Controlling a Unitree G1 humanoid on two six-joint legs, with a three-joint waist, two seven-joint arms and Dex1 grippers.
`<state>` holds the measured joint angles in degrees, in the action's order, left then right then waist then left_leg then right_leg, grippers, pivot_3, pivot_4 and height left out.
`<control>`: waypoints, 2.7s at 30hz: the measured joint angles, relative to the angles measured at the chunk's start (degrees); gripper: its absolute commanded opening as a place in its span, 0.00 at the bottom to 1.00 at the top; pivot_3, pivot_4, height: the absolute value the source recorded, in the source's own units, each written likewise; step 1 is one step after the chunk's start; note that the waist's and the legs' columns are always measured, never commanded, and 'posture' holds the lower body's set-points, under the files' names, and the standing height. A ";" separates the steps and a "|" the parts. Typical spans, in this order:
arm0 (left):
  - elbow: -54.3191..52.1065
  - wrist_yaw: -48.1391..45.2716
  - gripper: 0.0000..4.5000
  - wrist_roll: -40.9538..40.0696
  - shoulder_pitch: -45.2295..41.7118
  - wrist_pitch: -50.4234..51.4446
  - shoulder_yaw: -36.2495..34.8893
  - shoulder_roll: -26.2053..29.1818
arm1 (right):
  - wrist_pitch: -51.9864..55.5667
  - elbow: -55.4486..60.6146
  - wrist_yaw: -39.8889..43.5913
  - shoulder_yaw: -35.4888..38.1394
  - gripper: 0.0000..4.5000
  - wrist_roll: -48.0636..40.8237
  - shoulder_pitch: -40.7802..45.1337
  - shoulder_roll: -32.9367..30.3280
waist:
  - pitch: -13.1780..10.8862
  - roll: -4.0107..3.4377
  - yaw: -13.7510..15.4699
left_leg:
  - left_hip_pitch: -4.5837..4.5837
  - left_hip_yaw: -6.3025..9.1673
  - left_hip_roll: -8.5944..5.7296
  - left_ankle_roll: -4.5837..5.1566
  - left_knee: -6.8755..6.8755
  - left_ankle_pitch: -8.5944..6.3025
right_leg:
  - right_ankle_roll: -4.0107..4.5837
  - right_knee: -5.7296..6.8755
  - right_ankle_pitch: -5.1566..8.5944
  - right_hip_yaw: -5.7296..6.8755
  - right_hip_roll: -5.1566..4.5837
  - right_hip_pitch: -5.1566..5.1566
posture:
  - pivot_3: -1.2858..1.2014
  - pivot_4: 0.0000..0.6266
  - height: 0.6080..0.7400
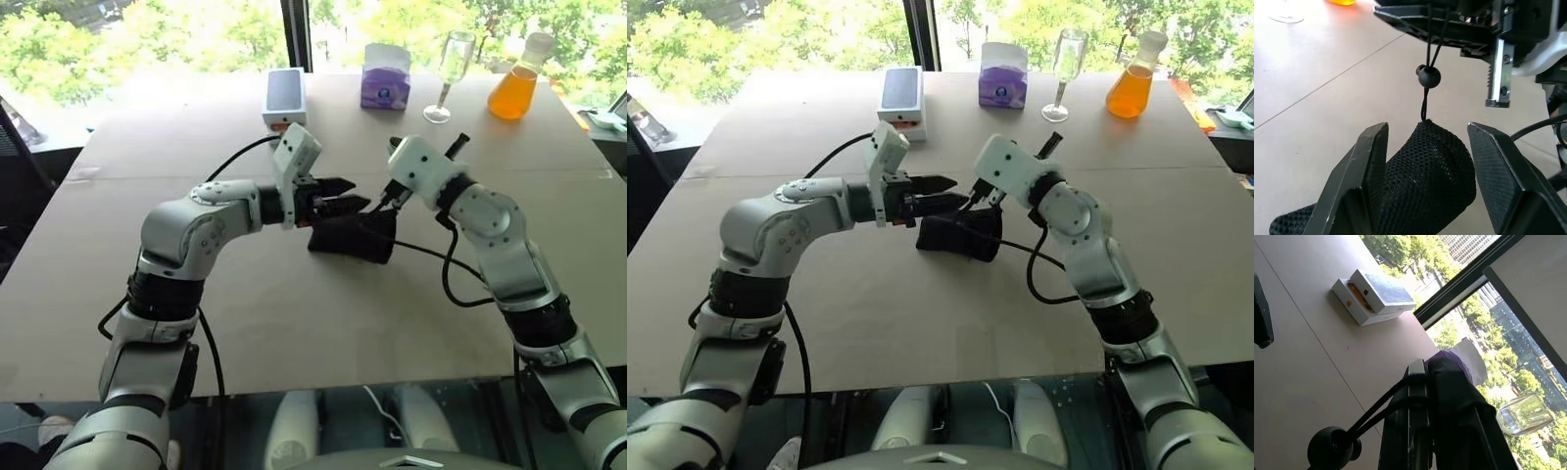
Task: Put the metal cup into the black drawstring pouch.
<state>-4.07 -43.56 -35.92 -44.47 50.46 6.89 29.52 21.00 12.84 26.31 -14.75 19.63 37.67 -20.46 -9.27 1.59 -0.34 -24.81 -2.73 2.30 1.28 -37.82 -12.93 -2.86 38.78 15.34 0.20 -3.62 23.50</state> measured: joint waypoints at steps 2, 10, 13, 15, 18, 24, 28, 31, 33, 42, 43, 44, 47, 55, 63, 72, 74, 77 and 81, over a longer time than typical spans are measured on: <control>0.79 -0.34 0.58 1.20 -0.68 -1.28 1.28 -2.26 | 0.19 0.21 0.51 -0.18 0.00 -0.15 0.02 0.30 | 0.00 0.00 -0.09 | -0.01 -0.04 -0.01 0.00 -0.03 0.00 | 0.00 0.00 0.00 -0.04 -0.01 0.00 | 0.52 0.24 1.00; 7.63 -1.00 0.58 6.53 -3.71 -6.31 2.86 -8.14 | 1.44 1.04 2.19 -0.16 0.00 -0.12 0.04 -0.49 | 0.00 0.00 -0.53 | 0.01 -0.01 0.02 0.01 -0.02 0.00 | 0.00 0.03 0.00 -0.03 0.04 0.02 | 0.52 0.24 1.00; 8.78 -1.23 0.58 7.34 -4.13 -7.38 2.86 -9.00 | 1.71 1.65 2.37 -0.17 0.00 -0.12 0.04 -0.48 | 0.00 0.00 -0.43 | 0.00 -0.02 0.02 0.01 -0.03 0.00 | 0.00 0.02 0.00 -0.03 0.03 0.02 | 0.52 0.24 1.00; 10.36 -1.61 0.58 8.64 -4.79 -8.56 3.12 -10.05 | 2.38 2.47 2.57 -0.18 0.00 -0.11 0.07 -0.46 | 0.00 0.00 -0.38 | 0.00 -0.02 0.01 0.01 -0.04 -0.01 | 0.00 0.02 0.00 -0.03 0.03 0.01 | 0.52 0.24 1.00; 11.49 -2.04 0.42 9.45 -5.01 -9.41 3.16 -11.33 | 2.82 2.52 2.93 -0.21 0.00 -0.09 0.07 -0.46 | 0.00 0.00 -0.39 | 0.00 -0.01 0.01 0.01 -0.04 0.00 | 0.00 0.02 0.00 -0.03 0.03 0.01 | 0.52 0.24 1.00; 12.13 -2.69 0.05 9.92 -5.28 -9.41 3.08 -12.51 | 3.78 3.15 3.31 -0.28 0.00 0.14 0.05 -0.54 | 0.00 0.00 -0.41 | 0.00 -0.01 0.01 0.01 -0.04 0.00 | 0.00 0.03 0.00 -0.03 0.03 0.01 | 0.52 0.24 1.00; 12.13 -2.95 0.05 9.95 -5.27 -9.39 3.08 -13.05 | 4.02 3.17 3.40 -0.28 0.00 0.14 0.04 -0.59 | 0.00 0.00 -0.41 | 0.00 -0.01 0.01 0.01 -0.04 0.00 | 0.00 0.03 0.00 -0.03 0.03 0.01 | 0.52 0.24 1.00; 12.08 -3.00 0.05 10.04 -5.26 -8.47 3.25 -13.24 | 6.29 2.99 3.10 1.89 0.00 -1.13 0.05 -0.40 | 0.00 0.00 -0.38 | -0.01 -0.01 0.01 0.01 -0.04 0.00 | 0.00 0.03 0.00 -0.03 0.03 0.01 | 0.52 0.24 1.00; 10.51 -3.04 0.05 10.19 -4.70 -6.80 4.26 -12.62 | 7.86 -0.79 1.92 6.23 0.00 -3.92 0.69 -0.62 | 0.00 0.00 -0.28 | 0.01 -0.01 0.01 0.01 -0.05 0.00 | 0.00 0.03 0.00 -0.03 0.02 -0.02 | 0.52 0.24 1.00; 4.78 -2.67 0.05 11.50 4.56 -4.74 9.04 -9.23 | 7.67 -17.21 -0.57 14.50 0.00 -10.44 0.26 -8.88 | -0.12 -0.20 -0.30 | 0.04 0.01 0.04 0.02 -0.02 -0.01 | 0.00 0.01 0.00 0.02 0.03 -0.05 | 0.52 0.24 1.00; 4.71 -2.58 0.05 11.80 4.30 -4.53 9.58 -8.93 | 7.63 -17.40 -0.73 14.52 0.00 -10.80 0.10 -8.72 | -0.10 -0.23 -0.33 | 0.09 -0.04 0.04 0.08 -0.02 -0.04 | 0.00 0.01 0.00 -0.05 0.03 -0.07 | 0.52 0.24 1.00; 4.54 -2.45 0.05 12.23 4.41 -4.52 10.04 -8.90 | 7.51 -17.93 -1.15 14.52 0.00 -11.14 -0.71 -8.73 | -0.08 -0.31 -0.51 | 0.12 -0.09 0.02 0.25 -0.03 -0.14 | 0.00 0.04 0.00 -0.11 0.02 -0.06 | 0.52 0.24 1.00; 4.21 -2.34 0.05 12.29 4.72 -4.56 10.04 -8.85 | 7.47 -18.50 -1.45 14.51 0.00 -11.77 -2.20 -8.74 | -0.08 -0.33 -0.57 | 0.13 -0.07 0.03 0.26 -0.04 -0.14 | 0.00 0.08 0.00 -0.11 0.04 -0.05 | 0.52 0.24 1.00; 4.18 -2.29 0.05 12.28 4.72 -4.40 9.98 -8.80 | 7.49 -17.79 -2.59 14.55 0.00 -13.42 -3.70 -8.85 | -0.07 -0.34 -0.48 | 0.11 -0.06 0.03 0.26 -0.09 -0.14 | 0.00 0.08 0.00 -0.10 0.04 -0.06 | 0.52 0.24 1.00; 4.81 -2.37 0.05 13.70 3.79 -4.82 11.13 -7.96 | 7.01 -17.75 -2.54 14.69 0.00 -16.45 -5.42 -9.61 | -0.06 -0.37 -0.63 | 0.15 -0.07 0.04 0.27 -0.09 -0.15 | 0.00 0.11 0.00 -0.11 0.06 -0.07 | 0.52 0.24 1.00; 7.06 0.18 0.87 -0.28 2.32 13.43 -5.91 -11.13 | 10.02 -14.77 2.89 17.68 0.65 -25.32 -10.13 -9.03 | -0.06 -0.36 -0.51 | 0.04 0.00 0.05 0.27 -0.20 -0.15 | -0.01 0.11 -0.01 -0.06 0.07 -0.06 | 0.52 0.24 1.00; 7.32 1.55 0.96 -4.68 0.31 18.53 -10.92 -12.08 | 10.29 -13.60 3.45 18.45 0.86 -27.10 -11.46 -8.70 | -0.08 -0.34 -0.46 | 0.01 0.05 0.06 0.27 -0.24 -0.15 | -0.02 0.10 -0.01 -0.03 0.07 -0.07 | 0.52 0.24 1.00; 8.86 5.52 0.96 -9.88 -3.73 24.74 -20.26 -12.13 | 11.84 -9.82 5.98 20.35 0.95 -31.74 -16.45 -8.46 | -0.08 -0.34 -0.34 | 0.03 0.07 0.05 0.27 -0.23 -0.15 | -0.02 0.08 0.00 -0.01 0.06 -0.09 | 0.52 0.24 1.00; 9.07 10.48 0.96 -10.11 -3.37 24.19 -24.86 -11.31 | 12.49 -4.78 7.56 20.51 0.95 -34.53 -22.93 -8.48 | -0.08 -0.35 -0.45 | 0.05 0.04 0.05 0.25 -0.23 -0.14 | -0.02 0.10 -0.01 -0.04 0.04 -0.09 | 0.52 0.24 1.00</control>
<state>5.00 -33.08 -46.03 -47.84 74.65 -17.97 18.20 33.50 8.06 33.86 5.75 -14.90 14.74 -28.94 -9.36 1.25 -0.80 -24.76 -2.69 2.35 1.53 -38.05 -13.07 -2.88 38.88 15.33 0.16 -3.58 23.40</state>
